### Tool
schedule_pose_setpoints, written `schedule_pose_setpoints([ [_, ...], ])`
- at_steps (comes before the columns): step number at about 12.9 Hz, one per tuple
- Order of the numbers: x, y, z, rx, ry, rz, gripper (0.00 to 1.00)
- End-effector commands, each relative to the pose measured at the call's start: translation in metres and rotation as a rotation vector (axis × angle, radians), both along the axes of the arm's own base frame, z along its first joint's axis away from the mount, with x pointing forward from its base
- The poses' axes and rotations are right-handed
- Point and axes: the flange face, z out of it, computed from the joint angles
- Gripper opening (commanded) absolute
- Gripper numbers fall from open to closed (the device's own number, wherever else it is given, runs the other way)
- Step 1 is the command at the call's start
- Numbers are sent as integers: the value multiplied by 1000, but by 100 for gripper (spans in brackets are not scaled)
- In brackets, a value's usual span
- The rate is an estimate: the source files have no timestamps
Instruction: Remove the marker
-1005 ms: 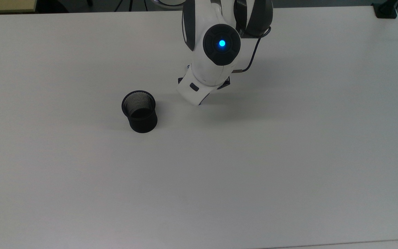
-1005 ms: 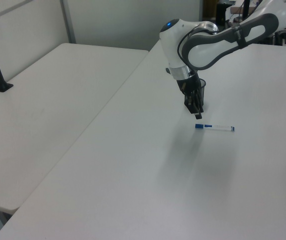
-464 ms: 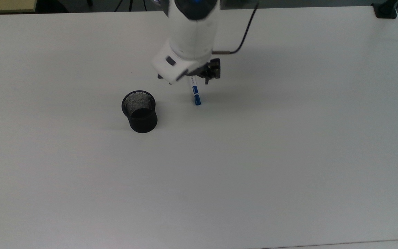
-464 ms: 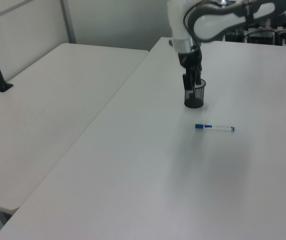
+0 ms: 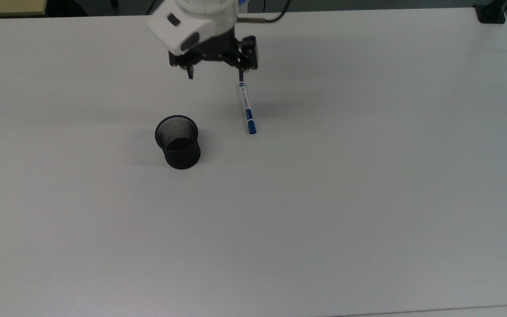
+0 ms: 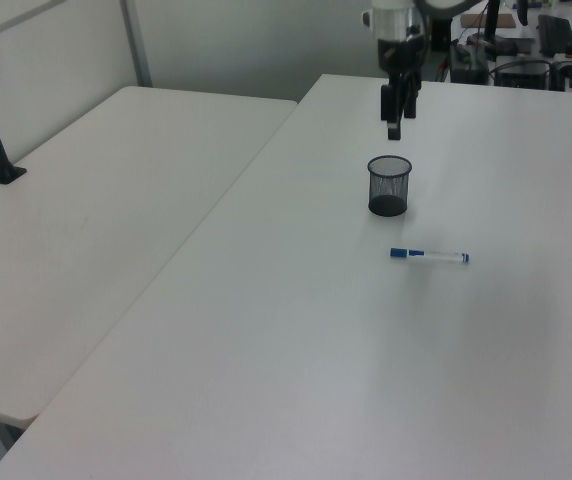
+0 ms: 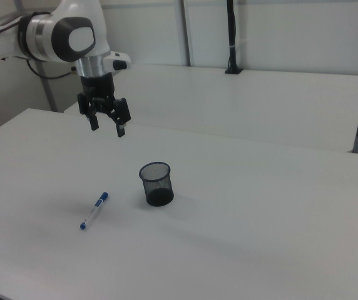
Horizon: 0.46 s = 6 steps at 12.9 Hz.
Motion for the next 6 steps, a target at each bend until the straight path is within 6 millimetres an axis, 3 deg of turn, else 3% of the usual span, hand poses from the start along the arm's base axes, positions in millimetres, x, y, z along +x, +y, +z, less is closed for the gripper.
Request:
schedule_pose_setpoints([
  [1, -32, -48, 43, 30, -24, -83, 100],
  [6, -45, -93, 65, 33, -48, -155, 100],
])
